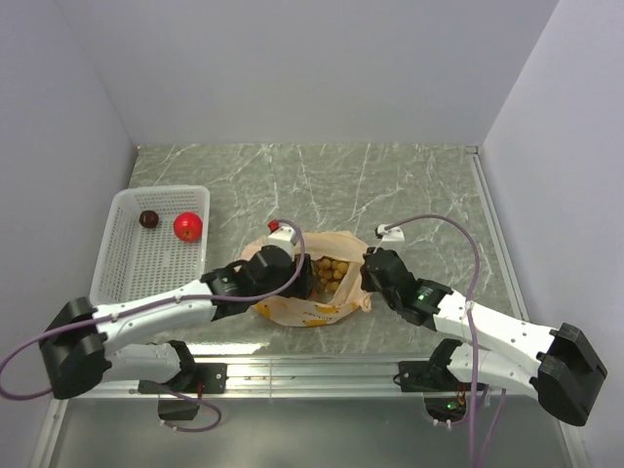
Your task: Untie the knot of the plastic bag and take out the fruit
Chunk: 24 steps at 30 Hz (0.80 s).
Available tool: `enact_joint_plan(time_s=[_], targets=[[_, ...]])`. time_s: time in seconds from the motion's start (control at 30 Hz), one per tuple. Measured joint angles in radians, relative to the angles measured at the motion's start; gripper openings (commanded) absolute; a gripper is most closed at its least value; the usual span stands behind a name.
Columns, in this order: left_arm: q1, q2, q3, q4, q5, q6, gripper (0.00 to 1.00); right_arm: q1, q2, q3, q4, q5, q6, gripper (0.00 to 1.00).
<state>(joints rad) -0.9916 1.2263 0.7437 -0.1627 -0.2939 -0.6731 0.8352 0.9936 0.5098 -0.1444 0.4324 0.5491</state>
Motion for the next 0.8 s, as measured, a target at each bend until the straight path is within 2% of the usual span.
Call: enact_joint_plan(time_s=[0.2, 0.43, 0.53, 0.8], targets=[[0.024, -0.193, 0.011, -0.075, 0.154, 0.027, 0.24, 0.0, 0.011, 0.01, 0.001, 0.01, -0.004, 0.12], [0.235, -0.248, 0.213, -0.041, 0.183, 0.012, 0.24, 0.005, 0.011, 0.01, 0.001, 0.008, -0.003, 0.12], [0.336, -0.251, 0.231, -0.023, 0.155, -0.009, 0.24, 0.009, 0.009, 0.01, 0.001, 0.007, -0.003, 0.12], [0.704, -0.219, 0.234, -0.122, -0.118, -0.017, 0.29, 0.013, -0.008, 0.006, 0.001, 0.0, -0.003, 0.12]])
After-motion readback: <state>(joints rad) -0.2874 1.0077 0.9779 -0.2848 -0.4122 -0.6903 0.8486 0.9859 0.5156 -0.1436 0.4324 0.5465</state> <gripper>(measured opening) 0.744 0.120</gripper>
